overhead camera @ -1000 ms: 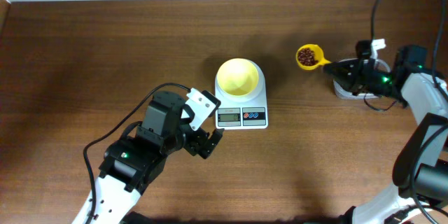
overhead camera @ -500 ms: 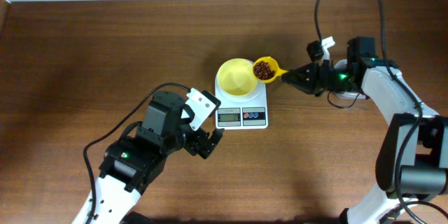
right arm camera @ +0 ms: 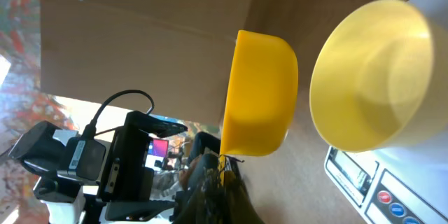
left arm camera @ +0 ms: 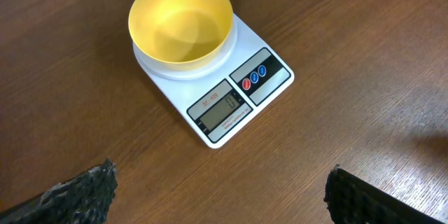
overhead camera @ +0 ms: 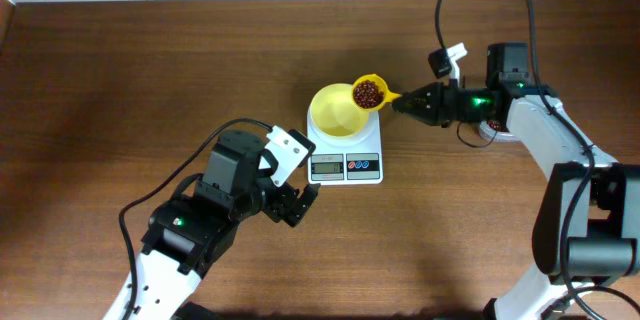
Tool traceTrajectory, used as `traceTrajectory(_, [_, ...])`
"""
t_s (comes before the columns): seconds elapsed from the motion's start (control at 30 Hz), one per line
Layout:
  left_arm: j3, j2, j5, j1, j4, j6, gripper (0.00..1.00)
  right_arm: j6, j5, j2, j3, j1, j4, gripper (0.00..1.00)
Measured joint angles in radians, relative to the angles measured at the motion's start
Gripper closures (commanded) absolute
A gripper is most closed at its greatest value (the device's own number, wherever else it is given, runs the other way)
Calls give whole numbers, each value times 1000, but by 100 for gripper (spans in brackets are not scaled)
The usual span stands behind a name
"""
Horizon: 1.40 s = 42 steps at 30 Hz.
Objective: Scoop item into bowl and weigh 50g on scale
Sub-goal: 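Carry the filled scoop left over the yellow bowl with the right gripper, then tilt the scoop with the right gripper to pour beans into the bowl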
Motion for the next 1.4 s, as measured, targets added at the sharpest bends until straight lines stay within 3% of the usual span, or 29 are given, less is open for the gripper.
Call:
traceTrajectory(0.17, [0,0,0,0,0,0,1,159,40,0,-2,56,154,96])
traceTrajectory(0.4, [0,0,0,0,0,0,1,198,137,0,-2,64,164,96])
traceTrajectory(1.03, [0,0,0,0,0,0,1,57,357,0,-2,132,164,96])
traceTrajectory(1.4, [0,0,0,0,0,0,1,-194,372,0,-2,132,164,96])
